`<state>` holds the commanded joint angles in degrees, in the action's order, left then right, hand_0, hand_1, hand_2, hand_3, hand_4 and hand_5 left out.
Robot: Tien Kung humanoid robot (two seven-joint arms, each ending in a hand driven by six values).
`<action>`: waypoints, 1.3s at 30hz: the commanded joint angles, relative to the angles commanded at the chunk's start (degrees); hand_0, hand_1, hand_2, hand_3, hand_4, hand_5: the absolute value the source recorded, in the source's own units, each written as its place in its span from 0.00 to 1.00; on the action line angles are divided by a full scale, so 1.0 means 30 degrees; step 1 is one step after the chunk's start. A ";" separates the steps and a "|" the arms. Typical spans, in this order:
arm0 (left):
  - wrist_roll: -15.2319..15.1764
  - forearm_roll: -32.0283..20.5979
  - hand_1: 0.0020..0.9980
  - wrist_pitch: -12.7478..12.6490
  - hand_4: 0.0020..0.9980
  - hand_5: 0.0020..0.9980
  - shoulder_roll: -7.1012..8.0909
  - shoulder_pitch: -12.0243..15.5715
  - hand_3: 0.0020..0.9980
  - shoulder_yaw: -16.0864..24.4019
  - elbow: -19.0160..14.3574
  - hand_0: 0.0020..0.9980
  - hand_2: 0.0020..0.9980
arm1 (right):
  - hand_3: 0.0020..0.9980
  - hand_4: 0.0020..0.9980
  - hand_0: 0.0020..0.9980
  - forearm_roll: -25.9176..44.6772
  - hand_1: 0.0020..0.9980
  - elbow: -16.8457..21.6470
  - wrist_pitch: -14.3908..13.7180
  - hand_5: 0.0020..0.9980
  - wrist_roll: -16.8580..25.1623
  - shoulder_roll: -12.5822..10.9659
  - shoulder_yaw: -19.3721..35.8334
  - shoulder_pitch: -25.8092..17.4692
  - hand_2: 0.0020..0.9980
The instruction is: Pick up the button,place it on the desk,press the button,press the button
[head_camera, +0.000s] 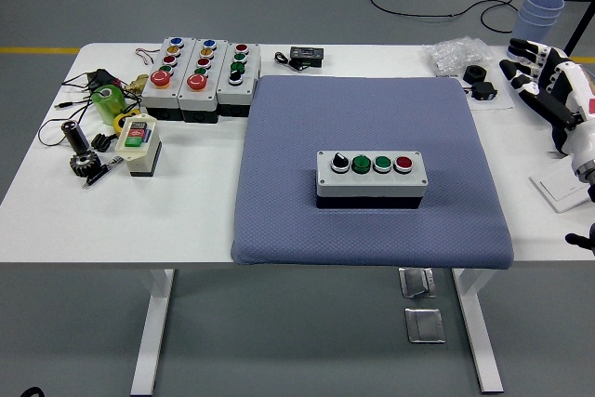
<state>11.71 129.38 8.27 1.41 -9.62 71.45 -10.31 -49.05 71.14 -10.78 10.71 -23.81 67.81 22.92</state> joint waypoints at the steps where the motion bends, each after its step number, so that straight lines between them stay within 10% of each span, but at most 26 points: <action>1: -0.0006 -0.0016 0.64 0.0000 0.30 0.85 -0.0005 -0.0003 0.55 -0.0022 0.0000 0.65 0.63 | 0.76 0.85 0.75 0.0745 0.72 -0.0164 0.0131 0.44 0.0032 0.0005 0.0073 -0.0075 0.77; 15: -0.0053 0.0053 0.64 -0.0012 0.30 0.85 -0.0033 0.0033 0.55 -0.0006 0.0000 0.65 0.64 | 0.74 0.84 0.72 1.1496 0.69 -0.0991 0.1377 0.45 -0.0457 -0.0051 0.0815 -0.0780 0.74; 39: -0.0265 0.0029 0.64 -0.0019 0.30 0.85 -0.0190 0.0472 0.55 -0.0359 0.0000 0.65 0.63 | 0.71 0.80 0.70 1.1707 0.68 -0.1149 0.1894 0.43 -0.1062 -0.0203 0.0935 -0.1264 0.72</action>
<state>10.91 129.47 8.21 0.84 -8.20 70.37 -10.31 -13.93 67.69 -5.09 7.52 -24.42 70.62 19.12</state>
